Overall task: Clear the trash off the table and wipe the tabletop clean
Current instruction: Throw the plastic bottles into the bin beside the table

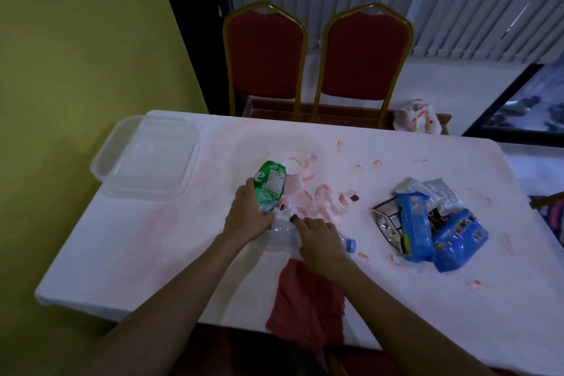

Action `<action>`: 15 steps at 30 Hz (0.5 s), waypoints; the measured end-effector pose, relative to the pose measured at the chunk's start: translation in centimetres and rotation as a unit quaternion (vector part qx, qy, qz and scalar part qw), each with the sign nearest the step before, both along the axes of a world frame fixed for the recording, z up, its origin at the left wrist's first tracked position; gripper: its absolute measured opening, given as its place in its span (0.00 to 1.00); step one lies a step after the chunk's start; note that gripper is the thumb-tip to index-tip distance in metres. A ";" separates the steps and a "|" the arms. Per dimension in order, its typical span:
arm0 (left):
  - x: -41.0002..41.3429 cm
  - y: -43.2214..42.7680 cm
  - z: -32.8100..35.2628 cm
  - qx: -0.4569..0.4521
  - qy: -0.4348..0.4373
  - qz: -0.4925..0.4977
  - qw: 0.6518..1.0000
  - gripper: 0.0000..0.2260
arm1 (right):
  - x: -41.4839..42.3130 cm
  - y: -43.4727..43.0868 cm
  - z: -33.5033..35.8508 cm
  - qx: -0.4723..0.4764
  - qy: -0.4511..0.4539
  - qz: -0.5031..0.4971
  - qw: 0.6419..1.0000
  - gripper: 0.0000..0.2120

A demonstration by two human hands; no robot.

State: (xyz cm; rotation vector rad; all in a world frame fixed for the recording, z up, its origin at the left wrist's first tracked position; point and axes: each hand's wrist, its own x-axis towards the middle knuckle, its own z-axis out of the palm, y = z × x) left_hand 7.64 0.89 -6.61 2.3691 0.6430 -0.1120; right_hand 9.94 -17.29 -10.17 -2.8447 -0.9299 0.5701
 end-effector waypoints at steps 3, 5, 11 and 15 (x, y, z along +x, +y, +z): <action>0.0 0.3 0.2 -0.010 -0.002 0.010 1.000 0.35 | 1.0 0.2 -0.1 -0.009 -0.015 0.032 0.999 0.31; -0.3 0.7 0.3 -0.021 -0.012 0.017 1.000 0.34 | 1.5 0.2 0.4 -0.002 -0.010 0.044 0.999 0.29; -3.8 1.7 2.5 -0.098 -0.092 0.138 0.981 0.38 | 2.5 0.2 3.3 0.082 0.034 0.022 0.996 0.28; -7.2 2.6 3.4 -0.146 -0.131 0.227 0.954 0.31 | 2.5 1.8 4.9 0.154 0.095 -0.008 0.983 0.31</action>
